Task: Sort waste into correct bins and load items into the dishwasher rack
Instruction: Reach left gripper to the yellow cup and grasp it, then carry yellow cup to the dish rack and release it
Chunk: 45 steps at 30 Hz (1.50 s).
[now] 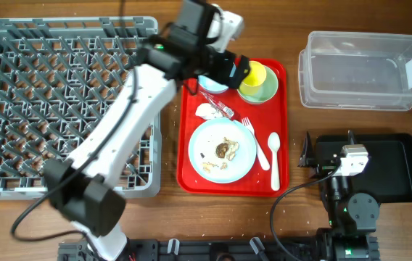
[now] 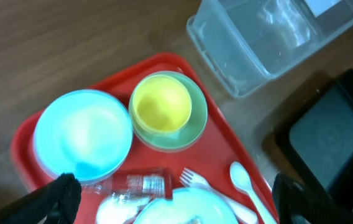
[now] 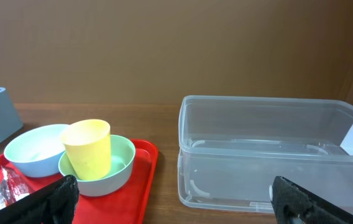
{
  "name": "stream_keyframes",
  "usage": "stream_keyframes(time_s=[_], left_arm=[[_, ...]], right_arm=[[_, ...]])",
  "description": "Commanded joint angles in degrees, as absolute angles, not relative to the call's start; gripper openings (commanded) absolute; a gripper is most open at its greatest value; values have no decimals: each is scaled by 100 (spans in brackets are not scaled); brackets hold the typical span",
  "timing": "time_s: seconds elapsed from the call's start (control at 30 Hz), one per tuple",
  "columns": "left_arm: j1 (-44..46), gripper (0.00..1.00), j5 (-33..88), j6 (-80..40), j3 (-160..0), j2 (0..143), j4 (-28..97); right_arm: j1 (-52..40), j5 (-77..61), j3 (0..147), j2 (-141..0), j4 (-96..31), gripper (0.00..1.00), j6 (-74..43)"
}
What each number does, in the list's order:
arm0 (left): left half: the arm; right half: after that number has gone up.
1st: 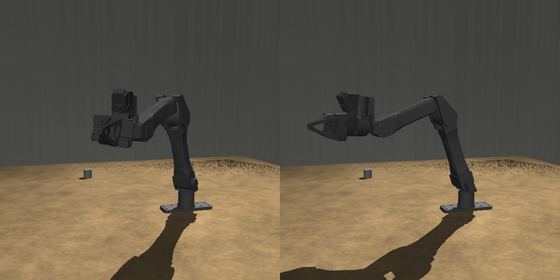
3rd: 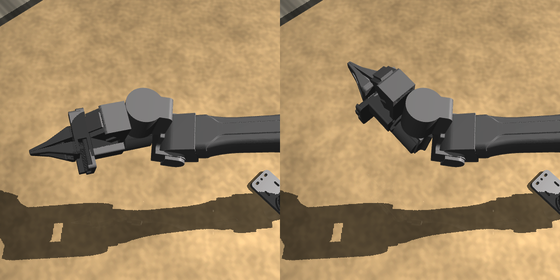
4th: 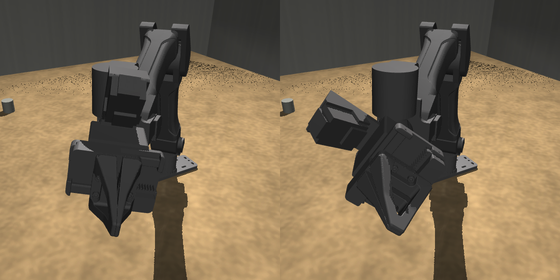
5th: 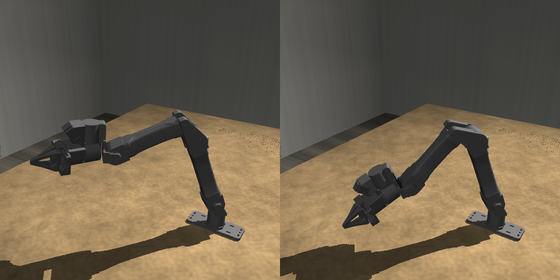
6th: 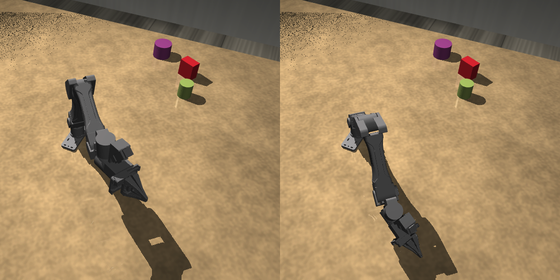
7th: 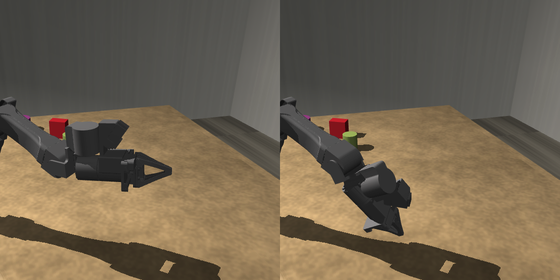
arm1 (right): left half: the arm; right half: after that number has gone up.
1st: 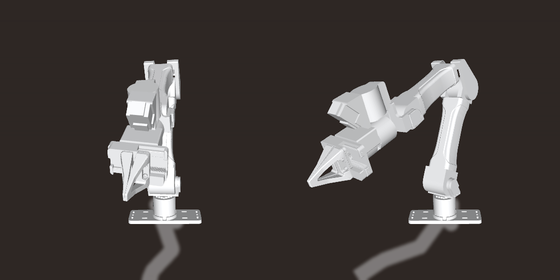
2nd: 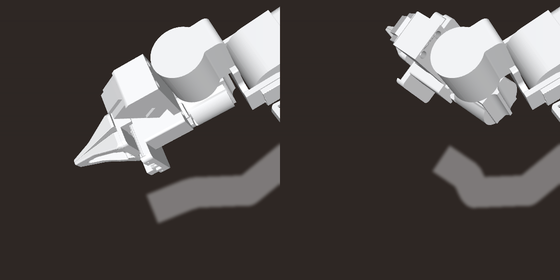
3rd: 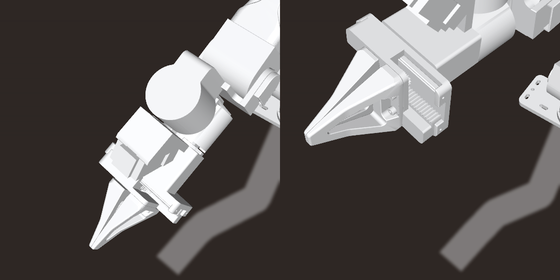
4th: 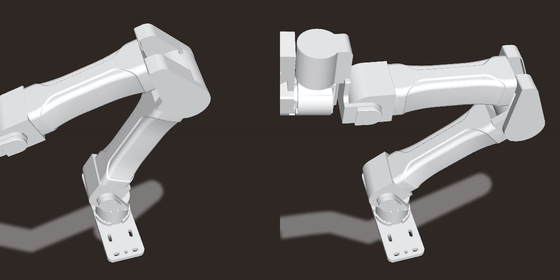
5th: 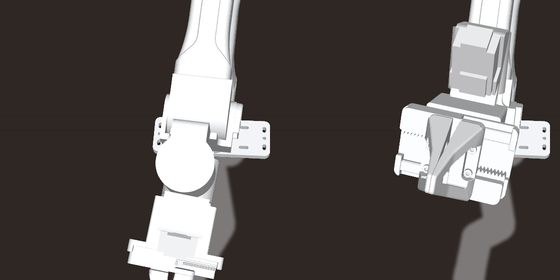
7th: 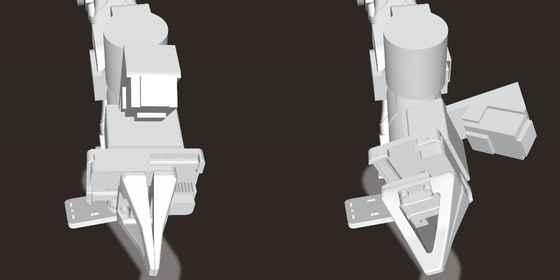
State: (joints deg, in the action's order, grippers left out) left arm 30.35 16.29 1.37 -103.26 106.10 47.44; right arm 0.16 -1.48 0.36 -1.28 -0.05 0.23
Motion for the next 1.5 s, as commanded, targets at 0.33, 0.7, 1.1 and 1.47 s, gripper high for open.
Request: stream_keyframes(time_s=[0.33, 0.7, 1.1, 1.47], left_arm=[[4235, 69, -108, 974, -10457, 12217, 3000], [4254, 57, -51, 701, -10412, 12748, 2912], [4237, 4, -58, 657, -10431, 12717, 2587], [624, 4, 3778, -3052, -10425, 10481, 3503]], right_arm=[[12, -222, 32, -97, 12, 100, -38], [12, -222, 32, -97, 12, 100, -36], [12, -222, 32, -97, 12, 100, -38], [12, -222, 30, -97, 12, 100, -38]])
